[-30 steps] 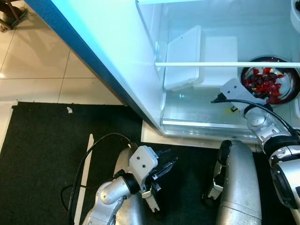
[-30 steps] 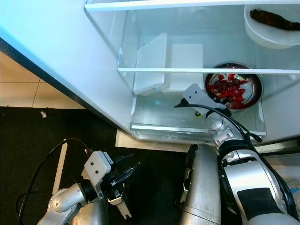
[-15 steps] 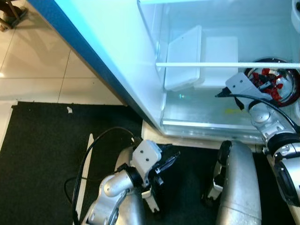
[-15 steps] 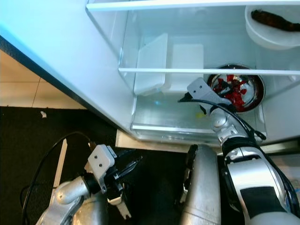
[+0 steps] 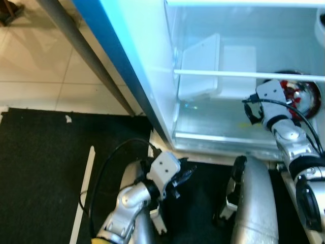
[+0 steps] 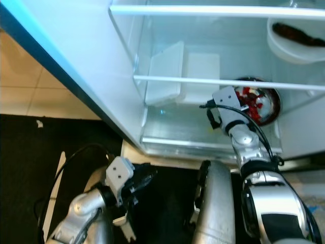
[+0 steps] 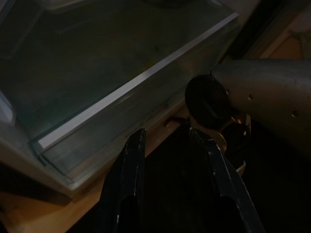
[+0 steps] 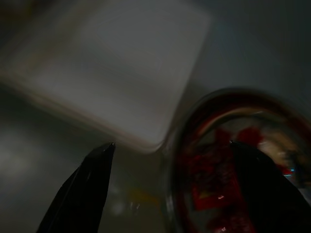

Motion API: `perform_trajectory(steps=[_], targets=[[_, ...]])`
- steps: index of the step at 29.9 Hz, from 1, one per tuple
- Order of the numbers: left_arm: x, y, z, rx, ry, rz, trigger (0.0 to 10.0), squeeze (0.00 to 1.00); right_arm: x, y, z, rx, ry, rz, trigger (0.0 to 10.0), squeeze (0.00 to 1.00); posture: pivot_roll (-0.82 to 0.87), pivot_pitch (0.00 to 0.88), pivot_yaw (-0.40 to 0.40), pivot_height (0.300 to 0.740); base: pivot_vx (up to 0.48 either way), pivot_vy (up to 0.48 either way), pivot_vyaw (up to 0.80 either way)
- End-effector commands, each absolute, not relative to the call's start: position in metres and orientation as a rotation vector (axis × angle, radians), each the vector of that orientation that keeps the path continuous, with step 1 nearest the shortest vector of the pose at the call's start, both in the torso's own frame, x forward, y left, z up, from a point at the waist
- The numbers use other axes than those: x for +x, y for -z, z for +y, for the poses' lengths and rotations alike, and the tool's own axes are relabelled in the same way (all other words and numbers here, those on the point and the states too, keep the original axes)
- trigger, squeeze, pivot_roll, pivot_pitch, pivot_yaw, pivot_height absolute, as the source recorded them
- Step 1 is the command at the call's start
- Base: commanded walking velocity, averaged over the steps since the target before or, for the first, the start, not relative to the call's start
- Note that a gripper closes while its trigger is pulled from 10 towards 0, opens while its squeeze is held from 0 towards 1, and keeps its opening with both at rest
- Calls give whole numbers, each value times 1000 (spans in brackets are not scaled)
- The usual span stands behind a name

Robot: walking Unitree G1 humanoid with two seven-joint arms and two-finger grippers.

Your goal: Restocking fridge

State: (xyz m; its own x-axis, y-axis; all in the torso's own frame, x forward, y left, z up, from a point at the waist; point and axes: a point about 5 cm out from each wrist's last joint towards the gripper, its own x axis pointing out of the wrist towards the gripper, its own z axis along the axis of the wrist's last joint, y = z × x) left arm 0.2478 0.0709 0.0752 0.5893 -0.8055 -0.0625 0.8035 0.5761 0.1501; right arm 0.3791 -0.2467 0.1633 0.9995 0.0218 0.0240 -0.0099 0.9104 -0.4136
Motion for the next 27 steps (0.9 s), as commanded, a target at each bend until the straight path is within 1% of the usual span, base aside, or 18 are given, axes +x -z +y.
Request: perform_trajectory(steps=[1, 5, 6, 9, 10, 12, 13, 16, 18, 20, 22, 23, 24, 25, 26, 27], targets=[[240, -59, 73, 156, 930, 41, 10000, 0, 372, -149, -249, -386, -19, -7, 10000, 0, 96, 321, 74, 330, 0, 0, 0], [241, -54, 71, 153, 924, 49, 10000, 0, 366, -142, -254, -361, -12, 0, 10000, 0, 88, 304, 63, 330, 0, 0, 0], [243, -50, 70, 152, 919, 58, 10000, 0, 362, -137, -259, -334, -4, 3, 10000, 0, 76, 284, 54, 330, 0, 0, 0], [246, -43, 70, 151, 908, 70, 10000, 0, 357, -135, -265, -255, -16, -5, 10000, 0, 67, 269, 48, 330, 0, 0, 0], [246, -43, 70, 151, 908, 70, 10000, 0, 357, -135, -265, -255, -16, -5, 10000, 0, 67, 269, 48, 330, 0, 0, 0], [248, -40, 72, 130, 885, 84, 10000, 0, 355, -131, -264, -202, -44, 0, 10000, 0, 56, 256, 44, 330, 0, 0, 0], [250, -37, 74, 111, 864, 98, 10000, 0, 352, -125, -260, -170, -73, 8, 10000, 0, 44, 242, 39, 330, 0, 0, 0], [252, -35, 76, 99, 849, 107, 10000, 0, 351, -122, -258, -148, -92, 13, 10000, 0, 43, 239, 37, 330, 0, 0, 0], [255, -28, 82, 67, 802, 141, 10000, 0, 346, -108, -249, -94, -135, 52, 10000, 0, 33, 216, 32, 330, 0, 0, 0], [255, -28, 82, 67, 802, 141, 10000, 0, 346, -108, -249, -94, -135, 52, 10000, 0, 33, 216, 32, 330, 0, 0, 0], [256, -20, 90, 36, 752, 183, 10000, 0, 339, -86, -238, -62, -161, 135, 10000, 0, 32, 195, 27, 330, 0, 0, 0], [256, -20, 90, 36, 752, 183, 10000, 0, 339, -86, -238, -62, -161, 135, 10000, 0, 32, 195, 27, 330, 0, 0, 0], [257, -16, 93, 20, 729, 202, 10000, 0, 335, -75, -231, -39, -176, 173, 10000, 0, 33, 182, 25, 330, 0, 0, 0], [257, -12, 99, -6, 689, 227, 10000, 0, 329, -62, -224, -2, -194, 215, 10000, 0, 36, 170, 22, 340, 0, 0, 0], [257, -12, 99, -6, 689, 227, 10000, 0, 329, -62, -224, -2, -194, 215, 10000, 0, 36, 170, 22, 340, 0, 0, 0], [258, -7, 107, -30, 645, 252, 10000, 0, 321, -48, -217, 26, -211, 258, 10000, 0, 36, 162, 21, 345, 0, 0, 0]])
